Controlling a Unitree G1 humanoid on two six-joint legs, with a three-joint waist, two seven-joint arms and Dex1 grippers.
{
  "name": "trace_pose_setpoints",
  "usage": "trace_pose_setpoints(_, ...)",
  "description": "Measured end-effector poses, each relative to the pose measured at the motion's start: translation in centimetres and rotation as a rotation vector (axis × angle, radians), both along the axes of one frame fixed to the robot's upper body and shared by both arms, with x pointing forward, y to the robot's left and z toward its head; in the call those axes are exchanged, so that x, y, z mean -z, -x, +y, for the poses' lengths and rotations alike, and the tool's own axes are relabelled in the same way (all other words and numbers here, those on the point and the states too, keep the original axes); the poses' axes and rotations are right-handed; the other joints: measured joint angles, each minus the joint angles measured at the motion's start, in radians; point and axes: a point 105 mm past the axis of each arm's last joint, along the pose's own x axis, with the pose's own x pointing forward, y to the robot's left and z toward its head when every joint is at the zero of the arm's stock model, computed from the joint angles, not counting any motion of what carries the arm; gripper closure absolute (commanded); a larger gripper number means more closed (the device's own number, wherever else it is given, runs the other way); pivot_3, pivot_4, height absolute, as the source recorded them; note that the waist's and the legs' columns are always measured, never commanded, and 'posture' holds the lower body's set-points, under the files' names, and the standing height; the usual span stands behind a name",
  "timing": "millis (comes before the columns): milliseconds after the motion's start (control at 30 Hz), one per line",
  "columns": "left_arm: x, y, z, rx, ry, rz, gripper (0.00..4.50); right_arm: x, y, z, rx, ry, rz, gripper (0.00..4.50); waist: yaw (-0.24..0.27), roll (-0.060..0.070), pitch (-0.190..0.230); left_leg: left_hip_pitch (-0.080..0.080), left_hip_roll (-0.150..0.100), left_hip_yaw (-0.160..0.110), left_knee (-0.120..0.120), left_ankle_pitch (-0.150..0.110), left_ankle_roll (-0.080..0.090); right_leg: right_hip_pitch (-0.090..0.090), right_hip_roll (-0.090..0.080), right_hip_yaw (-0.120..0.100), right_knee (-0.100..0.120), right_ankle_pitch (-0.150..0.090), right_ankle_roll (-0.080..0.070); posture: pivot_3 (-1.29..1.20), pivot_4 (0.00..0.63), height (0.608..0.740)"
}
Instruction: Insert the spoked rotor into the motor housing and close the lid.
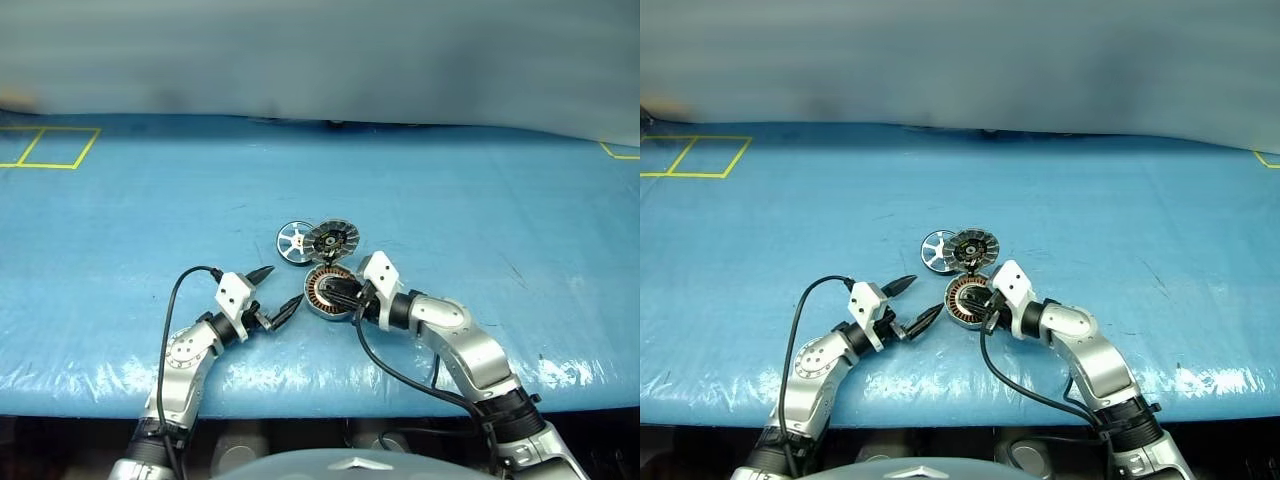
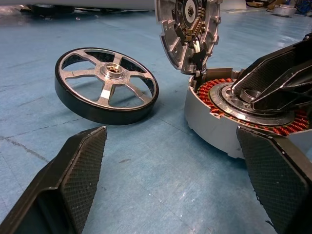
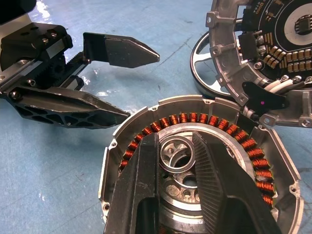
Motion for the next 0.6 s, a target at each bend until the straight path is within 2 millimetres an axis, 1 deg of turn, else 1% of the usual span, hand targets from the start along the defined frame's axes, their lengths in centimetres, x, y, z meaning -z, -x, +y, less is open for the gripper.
trace_pose_setpoints(400, -0.2, 0.5, -0.2, 0.044, 0.025, -0.001, 0.0, 0.0, -0.2, -0.1, -0.002, 0.014, -0.015, 3.71, 0.0, 0.0, 0.0, 0.0, 0.0, 0.0, 0.0, 0.0, 0.0, 0.0, 0.0, 0.0, 0.0, 0.0, 0.0, 0.0, 0.15, 0.74)
trace_pose_setpoints(600, -0.4, 1.1, -0.3, 0.072, 0.024, -0.032, 0.0, -0.1, -0.4, -0.2, 0.001, 0.027, -0.029, 3.71, -0.001, 0.0, 0.0, 0.0, 0.0, 0.0, 0.0, 0.0, 0.0, 0.0, 0.0, 0.0, 0.0, 0.0, 0.0, 0.0, 0.15, 0.74)
